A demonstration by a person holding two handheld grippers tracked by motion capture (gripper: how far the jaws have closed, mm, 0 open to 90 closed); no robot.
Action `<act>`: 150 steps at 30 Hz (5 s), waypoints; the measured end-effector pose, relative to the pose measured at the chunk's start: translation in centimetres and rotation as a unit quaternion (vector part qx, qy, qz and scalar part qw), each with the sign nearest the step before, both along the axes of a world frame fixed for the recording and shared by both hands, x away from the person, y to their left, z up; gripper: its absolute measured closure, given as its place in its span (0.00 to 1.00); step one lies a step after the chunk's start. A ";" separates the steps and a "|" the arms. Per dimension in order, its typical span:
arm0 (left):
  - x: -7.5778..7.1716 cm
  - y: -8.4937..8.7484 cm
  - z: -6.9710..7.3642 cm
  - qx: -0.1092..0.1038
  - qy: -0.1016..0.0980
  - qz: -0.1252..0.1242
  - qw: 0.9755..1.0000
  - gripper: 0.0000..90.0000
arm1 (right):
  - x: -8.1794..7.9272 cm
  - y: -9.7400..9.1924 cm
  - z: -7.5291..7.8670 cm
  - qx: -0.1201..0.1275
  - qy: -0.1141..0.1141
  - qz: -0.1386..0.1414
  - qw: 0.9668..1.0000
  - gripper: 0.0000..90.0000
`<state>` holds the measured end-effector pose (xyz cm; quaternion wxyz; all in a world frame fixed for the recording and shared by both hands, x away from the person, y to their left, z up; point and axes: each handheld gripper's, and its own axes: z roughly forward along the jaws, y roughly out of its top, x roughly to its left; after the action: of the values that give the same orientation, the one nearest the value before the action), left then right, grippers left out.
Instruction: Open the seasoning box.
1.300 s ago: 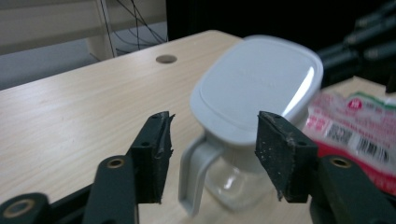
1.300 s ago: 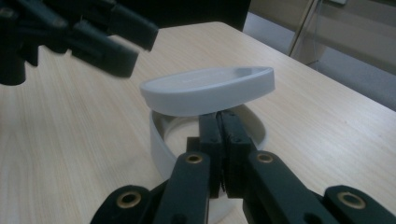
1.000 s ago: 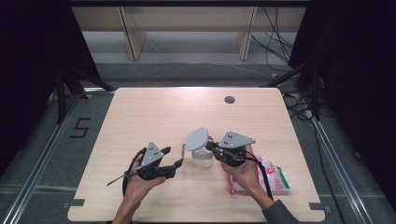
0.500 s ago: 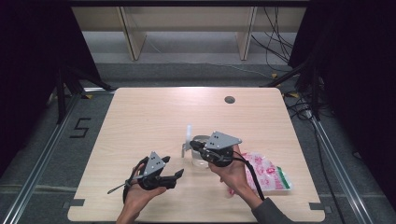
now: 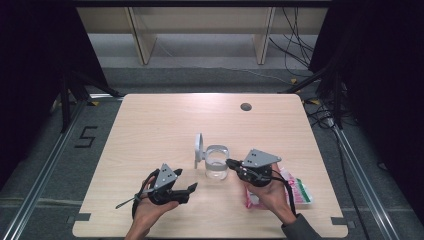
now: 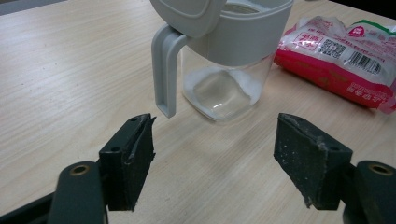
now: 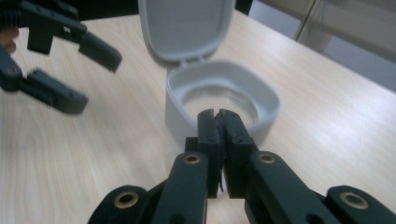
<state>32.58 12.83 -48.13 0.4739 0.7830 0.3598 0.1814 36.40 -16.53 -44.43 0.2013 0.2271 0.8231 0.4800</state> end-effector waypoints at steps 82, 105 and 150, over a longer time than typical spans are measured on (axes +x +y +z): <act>-0.1 -0.6 -0.3 -0.001 0.010 -0.010 1.000 0.31 | -6.0 -17.0 -4.5 0.089 0.155 -0.261 0.949 0.40; -0.3 -0.8 -0.1 -0.008 0.013 -0.017 1.000 0.30 | -0.9 -17.1 -6.6 0.119 0.218 -0.314 0.916 0.36; 0.1 -0.2 -0.1 -0.057 0.033 -0.013 0.998 0.30 | 0.6 -13.6 -2.1 0.161 0.112 -0.185 0.963 1.00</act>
<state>32.66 12.59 -48.26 0.5080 0.7650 0.3746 0.1280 37.03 -30.10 -46.54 0.1539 0.4574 0.6958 0.5320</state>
